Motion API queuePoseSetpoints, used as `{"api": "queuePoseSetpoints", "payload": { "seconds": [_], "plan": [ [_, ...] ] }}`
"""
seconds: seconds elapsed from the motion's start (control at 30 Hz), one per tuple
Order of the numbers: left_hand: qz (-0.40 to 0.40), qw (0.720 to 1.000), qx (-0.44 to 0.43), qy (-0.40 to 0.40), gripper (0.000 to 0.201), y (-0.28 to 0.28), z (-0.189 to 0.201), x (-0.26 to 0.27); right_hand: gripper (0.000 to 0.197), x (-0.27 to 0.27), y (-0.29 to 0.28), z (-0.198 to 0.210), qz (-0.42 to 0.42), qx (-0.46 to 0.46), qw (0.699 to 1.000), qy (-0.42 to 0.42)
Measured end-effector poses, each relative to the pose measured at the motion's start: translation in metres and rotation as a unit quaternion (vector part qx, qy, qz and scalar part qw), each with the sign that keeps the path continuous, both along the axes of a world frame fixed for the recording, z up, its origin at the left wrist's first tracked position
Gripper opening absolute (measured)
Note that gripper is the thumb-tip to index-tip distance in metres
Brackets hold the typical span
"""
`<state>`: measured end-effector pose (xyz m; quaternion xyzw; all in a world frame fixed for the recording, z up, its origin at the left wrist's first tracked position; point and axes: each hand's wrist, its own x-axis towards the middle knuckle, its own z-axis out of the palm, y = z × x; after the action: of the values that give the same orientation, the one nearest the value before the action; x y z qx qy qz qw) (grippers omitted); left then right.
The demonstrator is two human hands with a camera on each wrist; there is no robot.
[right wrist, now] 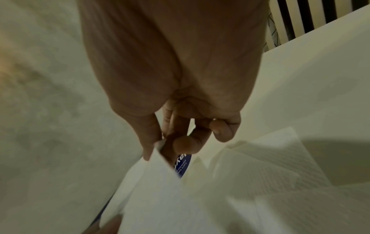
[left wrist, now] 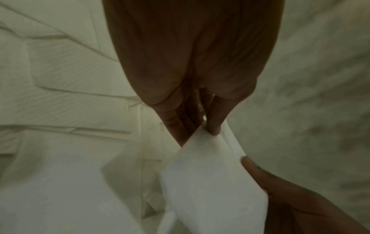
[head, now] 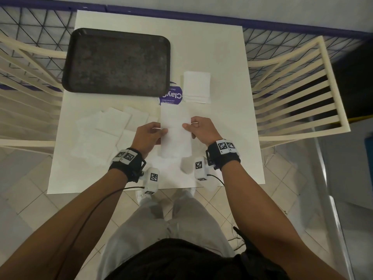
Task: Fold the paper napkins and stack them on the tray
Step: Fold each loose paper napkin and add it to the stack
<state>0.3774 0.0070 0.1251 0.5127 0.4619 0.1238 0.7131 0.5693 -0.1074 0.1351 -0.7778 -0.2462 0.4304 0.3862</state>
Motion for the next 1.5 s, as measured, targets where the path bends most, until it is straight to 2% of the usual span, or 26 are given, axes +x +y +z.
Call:
{"api": "queuePoseSetpoints", "payload": {
  "seconds": [0.1,0.3,0.4,0.67,0.73,0.87,1.07,1.13,1.2,1.3,1.37,1.5],
  "plan": [
    [0.013,1.0,0.0,0.0,0.009,0.003,0.001,-0.001,0.025,0.0,0.0,0.001,0.013,0.007,1.0,0.013],
    [0.036,0.999,-0.014,-0.013,0.017,0.005,0.004,-0.001,0.026,-0.004,0.002,0.002,-0.012,0.036,0.998,0.054],
    [0.05,0.998,-0.032,-0.024,0.017,0.004,0.008,-0.001,0.007,-0.008,0.0,0.004,-0.025,0.052,0.995,0.086],
    [0.056,0.995,-0.074,-0.022,0.023,0.005,0.008,-0.005,0.029,-0.014,0.0,0.01,-0.065,0.048,0.988,0.13],
    [0.055,0.996,-0.071,-0.016,0.024,0.005,0.005,-0.006,0.027,-0.015,-0.002,0.012,-0.047,0.049,0.991,0.116],
    [0.03,0.999,0.003,0.014,0.017,0.005,-0.003,-0.005,0.019,-0.016,-0.004,0.013,-0.01,0.051,0.997,0.062],
    [0.0,0.996,0.073,0.047,0.016,0.005,-0.006,-0.007,0.028,-0.014,0.001,0.003,0.02,0.047,0.999,0.013],
    [-0.015,0.993,0.101,0.058,0.011,0.005,-0.007,-0.008,0.019,-0.016,0.003,0.005,0.049,0.03,0.998,-0.015],
    [-0.032,0.989,0.129,0.058,0.008,0.006,-0.007,-0.008,0.009,-0.021,0.007,0.009,0.083,0.015,0.995,-0.058],
    [-0.052,0.984,0.164,0.052,0.005,0.004,-0.005,-0.008,0.021,-0.03,0.015,0.01,0.127,-0.011,0.981,-0.146],
    [-0.059,0.978,0.193,0.054,0.004,0.003,-0.004,-0.007,0.021,-0.034,0.02,0.011,0.139,-0.018,0.971,-0.193],
    [-0.076,0.959,0.266,0.062,0.004,0.002,0.0,-0.007,0.018,-0.036,0.022,0.015,0.134,-0.016,0.971,-0.199]
  ]
}}
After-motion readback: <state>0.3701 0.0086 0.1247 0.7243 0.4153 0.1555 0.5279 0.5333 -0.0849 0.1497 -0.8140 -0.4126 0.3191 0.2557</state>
